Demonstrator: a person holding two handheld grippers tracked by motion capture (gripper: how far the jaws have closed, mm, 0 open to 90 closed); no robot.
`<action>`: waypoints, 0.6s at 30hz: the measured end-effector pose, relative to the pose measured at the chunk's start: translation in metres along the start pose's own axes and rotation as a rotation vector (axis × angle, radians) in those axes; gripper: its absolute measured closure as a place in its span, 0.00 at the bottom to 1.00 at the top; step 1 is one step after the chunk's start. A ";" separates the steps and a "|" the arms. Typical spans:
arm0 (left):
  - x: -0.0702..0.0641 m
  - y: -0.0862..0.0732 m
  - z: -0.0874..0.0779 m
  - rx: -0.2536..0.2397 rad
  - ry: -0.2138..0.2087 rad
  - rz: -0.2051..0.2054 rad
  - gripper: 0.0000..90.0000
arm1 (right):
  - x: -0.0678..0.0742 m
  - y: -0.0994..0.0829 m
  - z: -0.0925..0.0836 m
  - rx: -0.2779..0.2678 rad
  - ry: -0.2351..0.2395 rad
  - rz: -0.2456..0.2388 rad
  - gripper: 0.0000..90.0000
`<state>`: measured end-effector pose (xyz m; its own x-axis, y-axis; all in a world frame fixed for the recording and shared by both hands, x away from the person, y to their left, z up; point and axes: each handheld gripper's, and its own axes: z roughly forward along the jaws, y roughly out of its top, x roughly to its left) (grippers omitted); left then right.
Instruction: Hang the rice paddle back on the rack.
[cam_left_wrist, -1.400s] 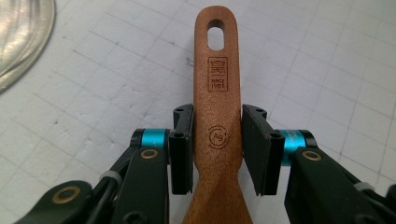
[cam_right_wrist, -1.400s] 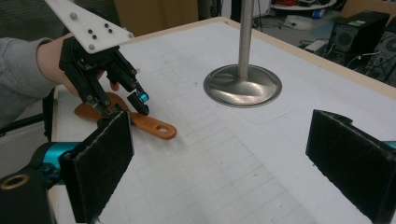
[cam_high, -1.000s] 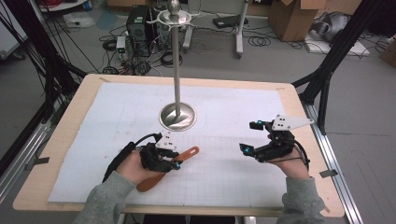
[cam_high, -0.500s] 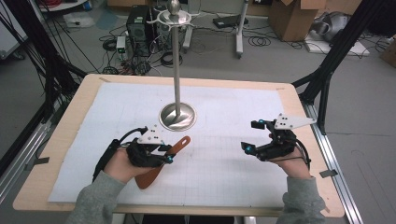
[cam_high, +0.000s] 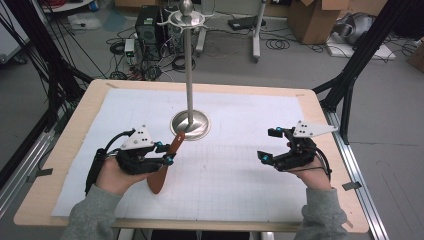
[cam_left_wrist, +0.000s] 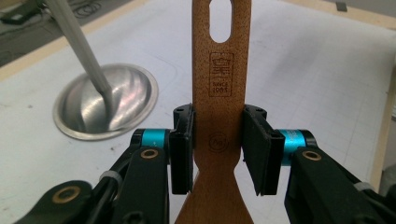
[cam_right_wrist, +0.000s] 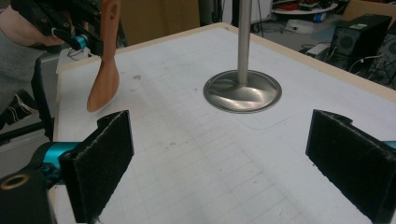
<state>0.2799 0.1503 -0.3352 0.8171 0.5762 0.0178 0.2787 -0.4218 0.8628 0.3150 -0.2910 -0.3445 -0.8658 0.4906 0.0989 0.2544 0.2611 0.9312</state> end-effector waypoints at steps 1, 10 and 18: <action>0.000 0.000 -0.002 -0.009 0.004 0.001 0.72 | 0.000 0.000 0.000 0.000 0.000 0.002 0.07; 0.008 -0.003 -0.013 -0.056 0.027 0.003 0.72 | 0.000 0.001 0.002 0.006 0.001 -0.001 0.07; 0.015 -0.005 -0.018 -0.078 0.036 -0.020 0.72 | 0.000 0.001 0.003 0.012 0.003 -0.006 0.07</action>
<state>0.2811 0.1738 -0.3300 0.7926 0.6095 0.0174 0.2533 -0.3550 0.8999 0.3161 -0.2882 -0.3450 -0.8684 0.4869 0.0943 0.2543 0.2740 0.9275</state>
